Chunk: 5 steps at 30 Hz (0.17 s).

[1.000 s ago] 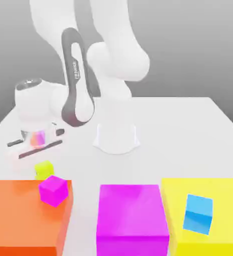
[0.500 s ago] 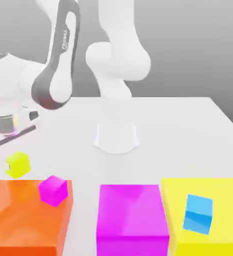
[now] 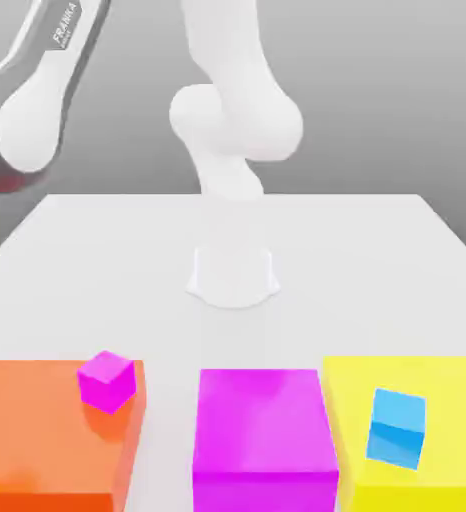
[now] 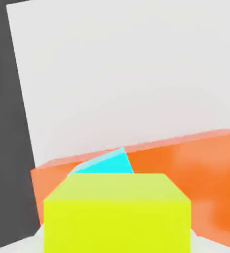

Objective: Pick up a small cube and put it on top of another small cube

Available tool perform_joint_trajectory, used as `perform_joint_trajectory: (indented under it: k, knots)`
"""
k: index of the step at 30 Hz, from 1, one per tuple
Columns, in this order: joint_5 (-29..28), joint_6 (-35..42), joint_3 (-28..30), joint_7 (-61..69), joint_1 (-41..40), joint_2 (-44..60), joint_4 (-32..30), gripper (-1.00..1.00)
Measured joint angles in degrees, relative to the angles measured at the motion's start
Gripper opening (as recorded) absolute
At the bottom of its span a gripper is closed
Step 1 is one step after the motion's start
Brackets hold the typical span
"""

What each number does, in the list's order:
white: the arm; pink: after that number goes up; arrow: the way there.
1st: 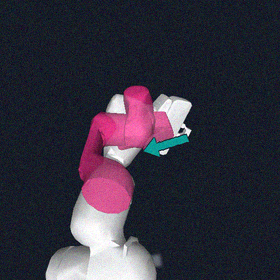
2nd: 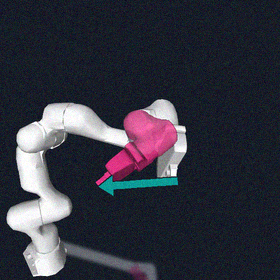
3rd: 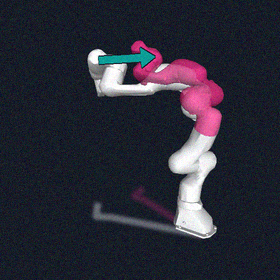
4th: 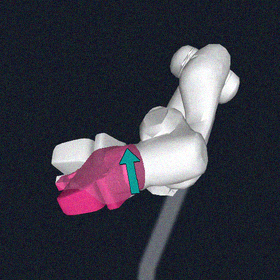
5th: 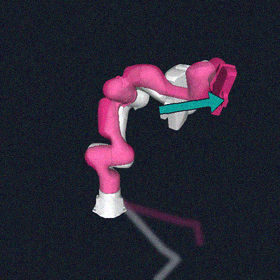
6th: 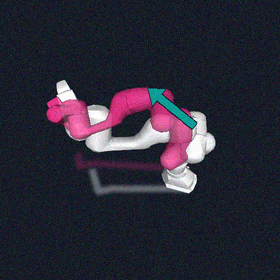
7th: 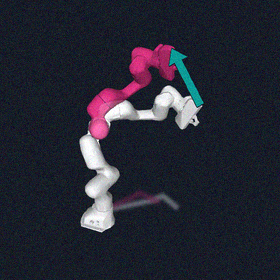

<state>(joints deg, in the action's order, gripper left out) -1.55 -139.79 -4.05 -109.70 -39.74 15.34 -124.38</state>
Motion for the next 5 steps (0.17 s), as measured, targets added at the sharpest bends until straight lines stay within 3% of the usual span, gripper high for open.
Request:
perform_joint_trajectory:
  k: [5]
  knots:
    - [0.0, 0.0, 0.0, 0.0, 0.0, 0.0, 0.0, 1.00]
